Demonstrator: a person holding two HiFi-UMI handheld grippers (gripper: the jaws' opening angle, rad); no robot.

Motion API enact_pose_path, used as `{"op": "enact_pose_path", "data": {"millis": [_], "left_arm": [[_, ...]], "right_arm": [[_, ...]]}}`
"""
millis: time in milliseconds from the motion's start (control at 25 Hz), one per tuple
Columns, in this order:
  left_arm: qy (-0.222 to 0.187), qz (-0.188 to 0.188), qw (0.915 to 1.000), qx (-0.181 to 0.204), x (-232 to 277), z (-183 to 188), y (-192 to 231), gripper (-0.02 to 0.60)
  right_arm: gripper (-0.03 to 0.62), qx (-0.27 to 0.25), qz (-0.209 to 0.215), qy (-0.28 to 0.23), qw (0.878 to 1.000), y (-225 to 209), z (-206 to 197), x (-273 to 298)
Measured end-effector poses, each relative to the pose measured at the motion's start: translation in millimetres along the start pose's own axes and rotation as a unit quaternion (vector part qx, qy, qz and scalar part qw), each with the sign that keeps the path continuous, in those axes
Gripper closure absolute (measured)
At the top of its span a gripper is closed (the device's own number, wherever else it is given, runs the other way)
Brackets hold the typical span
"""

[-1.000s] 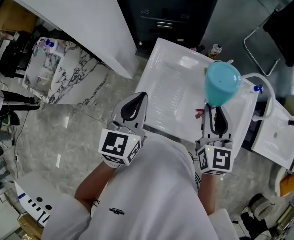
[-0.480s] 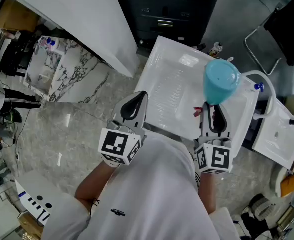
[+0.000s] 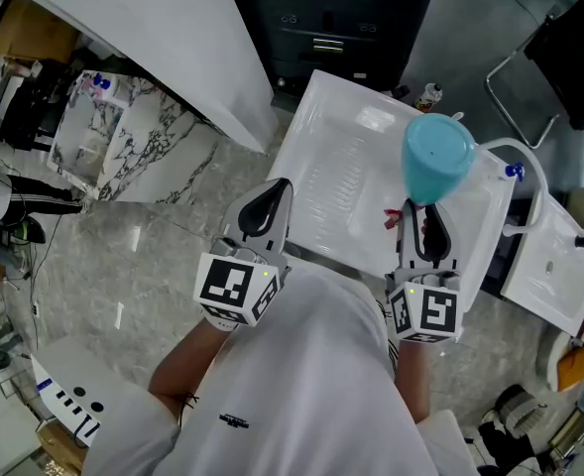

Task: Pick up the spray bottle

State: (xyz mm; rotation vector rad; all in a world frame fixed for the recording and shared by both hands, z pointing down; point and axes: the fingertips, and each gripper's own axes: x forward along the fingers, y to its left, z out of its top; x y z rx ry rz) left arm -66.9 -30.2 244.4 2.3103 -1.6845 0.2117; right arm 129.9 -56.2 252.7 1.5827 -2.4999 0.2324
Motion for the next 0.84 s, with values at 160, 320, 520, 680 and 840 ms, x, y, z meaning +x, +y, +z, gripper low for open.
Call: {"op": "enact_pose_path", "data": {"millis": [160, 320, 520, 680, 840], "left_arm": [[0.001, 0.001, 1.0000, -0.001, 0.3, -0.4, 2.2, 0.578], [0.003, 0.002, 1.0000, 0.000, 1.1, -1.3, 2.9, 0.578], [0.004, 0.005, 1.0000, 0.000, 1.4, -0.7, 5.0, 0.578], [0.004, 0.006, 1.0000, 0.000, 2.1, -1.2, 4.7, 0.578], [0.006, 0.006, 1.0000, -0.001, 2.2, -2.4, 4.2, 0.578]], "right_arm": [[0.480, 0.001, -0.002, 0.000, 1.000, 0.3, -0.4, 1.6], [0.480, 0.004, -0.004, 0.003, 1.000, -1.9, -2.8, 1.9], [0.480, 0.007, -0.007, 0.006, 1.000, -4.0, -5.2, 2.1], [0.480, 0.011, -0.006, 0.009, 1.000, -5.0, -7.6, 2.9], [0.480, 0.012, -0.005, 0.009, 1.000, -4.4, -8.6, 3.5]]}}
